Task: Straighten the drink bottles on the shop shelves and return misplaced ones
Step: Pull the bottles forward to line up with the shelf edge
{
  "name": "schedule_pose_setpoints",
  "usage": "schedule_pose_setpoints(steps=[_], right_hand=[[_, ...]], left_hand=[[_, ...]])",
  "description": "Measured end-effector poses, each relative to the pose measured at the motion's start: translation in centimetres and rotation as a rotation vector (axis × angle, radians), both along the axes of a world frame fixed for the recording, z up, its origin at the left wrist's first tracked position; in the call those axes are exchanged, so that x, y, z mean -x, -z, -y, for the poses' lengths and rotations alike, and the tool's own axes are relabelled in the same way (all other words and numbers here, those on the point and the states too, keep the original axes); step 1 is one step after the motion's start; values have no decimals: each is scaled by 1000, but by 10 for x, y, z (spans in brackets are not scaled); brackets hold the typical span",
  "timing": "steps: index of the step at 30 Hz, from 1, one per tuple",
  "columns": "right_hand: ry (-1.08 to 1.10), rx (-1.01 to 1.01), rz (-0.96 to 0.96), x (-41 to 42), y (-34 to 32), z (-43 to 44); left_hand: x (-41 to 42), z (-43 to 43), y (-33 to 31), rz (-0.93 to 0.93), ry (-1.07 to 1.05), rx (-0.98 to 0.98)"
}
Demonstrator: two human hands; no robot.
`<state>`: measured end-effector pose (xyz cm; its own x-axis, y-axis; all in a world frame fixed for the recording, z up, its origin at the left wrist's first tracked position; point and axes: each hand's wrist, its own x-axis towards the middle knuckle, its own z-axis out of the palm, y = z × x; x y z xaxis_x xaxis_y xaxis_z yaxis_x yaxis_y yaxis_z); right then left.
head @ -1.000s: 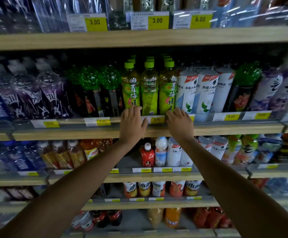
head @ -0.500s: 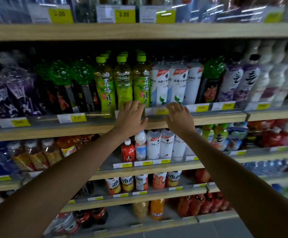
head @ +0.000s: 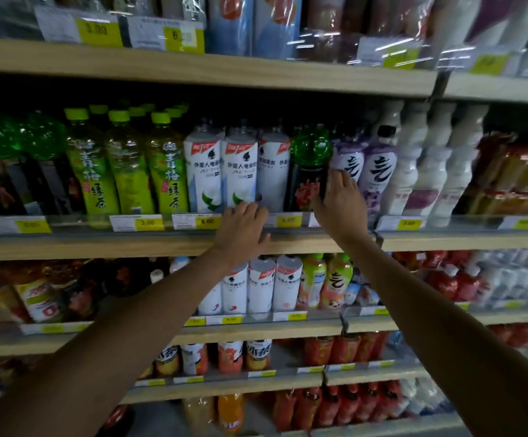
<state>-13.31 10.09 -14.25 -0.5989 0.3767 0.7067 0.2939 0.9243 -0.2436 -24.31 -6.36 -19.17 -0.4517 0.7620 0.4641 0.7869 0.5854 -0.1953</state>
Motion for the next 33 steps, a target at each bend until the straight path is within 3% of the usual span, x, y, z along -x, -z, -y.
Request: schedule_pose_setpoints(steps=[5,11,20,33], right_hand=[[-30,-75,-62,15,-30,-19],[-40,10,-64,40,-54,-26],[28,62,48,63,-64,-27],[-32,46,-21,42,-56,-16]], left_hand=[[2,-2,-4,28,-3,10],[0,-3,2,44,-28,9],[-5,-5,8,43,-89,1],[-10,-6,10,1,-107,-1]])
